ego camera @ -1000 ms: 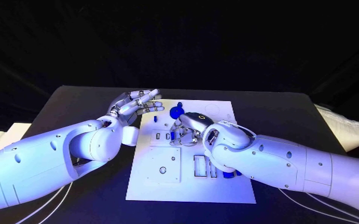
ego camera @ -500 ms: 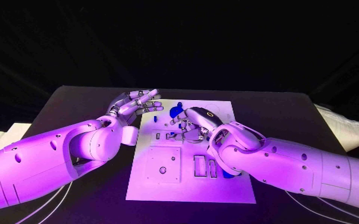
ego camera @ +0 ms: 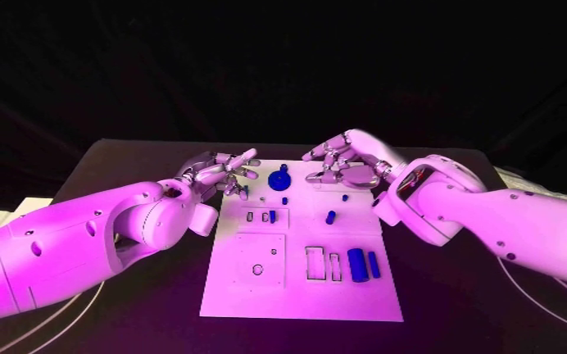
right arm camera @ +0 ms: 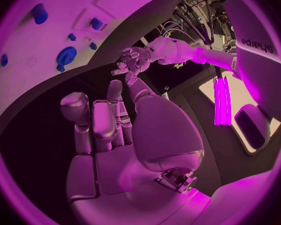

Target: Assemble the parts on the task board

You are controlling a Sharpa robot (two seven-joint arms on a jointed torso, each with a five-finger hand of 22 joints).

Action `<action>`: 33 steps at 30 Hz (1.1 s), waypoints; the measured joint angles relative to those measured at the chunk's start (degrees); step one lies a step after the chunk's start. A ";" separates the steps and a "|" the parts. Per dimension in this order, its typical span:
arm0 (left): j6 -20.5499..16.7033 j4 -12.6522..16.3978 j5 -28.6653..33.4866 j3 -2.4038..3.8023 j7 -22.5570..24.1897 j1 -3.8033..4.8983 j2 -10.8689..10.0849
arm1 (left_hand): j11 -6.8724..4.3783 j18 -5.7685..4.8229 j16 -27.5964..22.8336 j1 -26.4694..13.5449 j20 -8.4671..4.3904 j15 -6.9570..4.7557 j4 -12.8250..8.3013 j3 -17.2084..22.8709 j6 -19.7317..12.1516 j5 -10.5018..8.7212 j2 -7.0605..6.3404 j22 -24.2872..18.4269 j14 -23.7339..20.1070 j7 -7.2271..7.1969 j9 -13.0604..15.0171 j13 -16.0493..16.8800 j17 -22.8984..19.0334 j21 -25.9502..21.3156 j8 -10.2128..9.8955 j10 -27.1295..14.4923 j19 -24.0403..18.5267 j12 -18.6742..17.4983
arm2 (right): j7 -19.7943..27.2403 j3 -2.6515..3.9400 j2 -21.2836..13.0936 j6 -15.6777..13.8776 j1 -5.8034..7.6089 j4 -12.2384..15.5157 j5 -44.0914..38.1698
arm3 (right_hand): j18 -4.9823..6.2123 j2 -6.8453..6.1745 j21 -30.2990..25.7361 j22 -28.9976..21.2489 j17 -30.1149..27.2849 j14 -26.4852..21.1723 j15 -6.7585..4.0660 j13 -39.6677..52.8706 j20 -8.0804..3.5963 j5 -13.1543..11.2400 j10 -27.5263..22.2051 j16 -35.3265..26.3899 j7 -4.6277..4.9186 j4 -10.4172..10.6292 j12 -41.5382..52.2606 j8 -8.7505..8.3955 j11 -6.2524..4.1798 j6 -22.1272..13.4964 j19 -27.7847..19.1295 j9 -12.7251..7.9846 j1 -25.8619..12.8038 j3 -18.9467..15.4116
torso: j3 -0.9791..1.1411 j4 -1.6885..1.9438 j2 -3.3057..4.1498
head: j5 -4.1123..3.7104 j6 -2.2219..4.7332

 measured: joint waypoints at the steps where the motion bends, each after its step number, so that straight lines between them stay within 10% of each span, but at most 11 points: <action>1: 0.92 -0.30 -2.17 0.01 -2.62 0.68 0.21 | -0.39 0.00 5.75 -0.96 -0.37 -0.10 1.18 -0.92 0.35 -0.11 -0.02 4.28 0.10 -0.35 0.16 1.21 5.06 4.02 0.50 0.80 0.87 1.50 | 0.59 0.00 -0.84 0.42 0.58 0.03 2.16 | 0.00 0.23 0.00 -0.02 0.00 0.00 0.00 -0.01 0.00 0.00 0.00 0.00 0.00 -0.12 0.00 0.00 0.00 0.00 0.00 0.00 0.23 0.12 | 0.04 -0.03 -0.12 | 0.04 -0.05; 4: 4.43 -0.78 -10.00 0.15 -11.24 2.69 0.95 | -1.76 -1.82 22.30 -1.58 -1.43 -1.04 2.72 -3.63 1.39 -0.27 0.36 19.32 0.00 -1.40 1.20 8.64 19.26 18.06 3.43 0.99 2.18 9.82 | 2.35 0.06 -2.95 0.80 1.84 -0.16 8.88 | 0.00 0.74 -0.39 -0.19 -0.24 0.00 0.00 -0.14 0.00 2.26 0.00 -0.70 0.00 -0.30 0.00 0.00 0.00 0.00 0.00 0.00 0.74 0.30 | 0.14 -0.17 -0.54 | 0.21 -0.27; 7: 8.32 -1.53 -18.59 0.13 -19.59 4.54 2.14 | -3.08 -3.10 33.33 -2.15 -2.24 -2.29 2.77 -5.64 2.93 -1.10 0.70 32.60 -0.02 -2.94 2.59 15.35 21.65 28.92 6.54 1.54 4.89 18.05 | 3.88 0.05 -3.88 0.60 2.43 -0.92 14.67 | 0.00 0.74 -0.43 -0.25 -0.31 0.00 0.00 -0.17 -0.09 3.35 0.00 -0.77 0.00 -0.43 0.00 0.00 0.00 0.00 0.37 0.00 0.73 0.43 | 0.29 -0.30 -0.94 | 0.45 -0.40; 11: 13.05 -2.88 -29.59 0.13 -28.69 6.24 4.32 | -3.91 -4.44 39.32 -5.65 -3.40 -3.69 2.38 -8.79 3.24 -1.22 1.10 42.58 0.00 -4.08 4.72 33.39 21.76 36.61 9.91 1.98 7.03 36.28 | 5.23 0.00 -4.47 -0.07 2.78 -1.96 19.98 | 0.00 0.74 -0.54 -0.40 -0.44 0.00 0.00 -0.37 0.01 4.67 0.00 -1.12 0.25 -0.63 0.00 0.00 0.00 -0.25 0.46 -0.01 0.73 0.63 | 0.51 -0.34 -1.43 | 0.63 -0.66; 16: 18.23 -5.16 -40.94 0.11 -36.76 7.04 7.71 | -5.06 -5.92 39.63 -6.56 -3.88 -4.30 2.62 -9.95 3.54 -1.21 1.10 50.03 -0.01 -5.23 8.11 48.38 21.76 41.79 14.37 3.39 8.74 50.70 | 6.34 -0.09 -4.67 -1.15 2.94 -2.59 23.62 | 0.00 1.01 -1.44 -1.50 -1.36 0.00 0.00 -1.40 -0.19 7.90 -0.21 -2.46 0.25 -0.89 -0.97 0.00 0.21 -0.26 0.66 -0.01 0.98 1.40 | 0.71 -0.37 -1.89 | 0.86 -0.91; 28: 26.26 -10.64 -50.64 0.01 -45.71 7.75 13.56 | -5.58 -6.24 39.63 -6.33 -4.08 -4.50 2.90 -7.75 -0.08 -1.21 1.33 51.07 0.19 -5.81 15.47 54.03 21.75 44.16 21.79 2.85 8.94 55.66 | 7.18 -0.35 -4.55 -2.33 2.98 -3.48 26.45 | -0.01 0.97 -2.33 -2.61 -2.02 0.00 0.00 -2.37 -0.19 11.17 -0.64 -3.63 0.44 -1.13 -1.65 0.00 0.25 -0.47 0.66 -0.06 0.94 2.58 | 1.06 -0.55 -2.37 | 1.55 -1.30; 33: 28.15 -12.31 -51.67 -0.06 -47.04 8.11 15.14 | -5.48 -6.24 39.63 -9.18 -4.08 -4.50 3.03 7.02 -4.08 -0.96 -4.44 51.06 0.19 -5.63 21.42 54.50 21.75 44.16 26.58 1.93 8.94 55.88 | 7.20 -0.44 -4.41 -2.48 3.00 -3.87 26.83 | -0.01 0.12 -2.66 -3.04 -2.02 0.01 -0.01 -2.82 -0.19 15.25 -0.81 -4.00 0.62 -1.42 -1.65 0.00 0.41 -0.65 0.66 -0.06 0.08 3.88 | 1.07 -0.62 -2.36 | 1.71 -1.42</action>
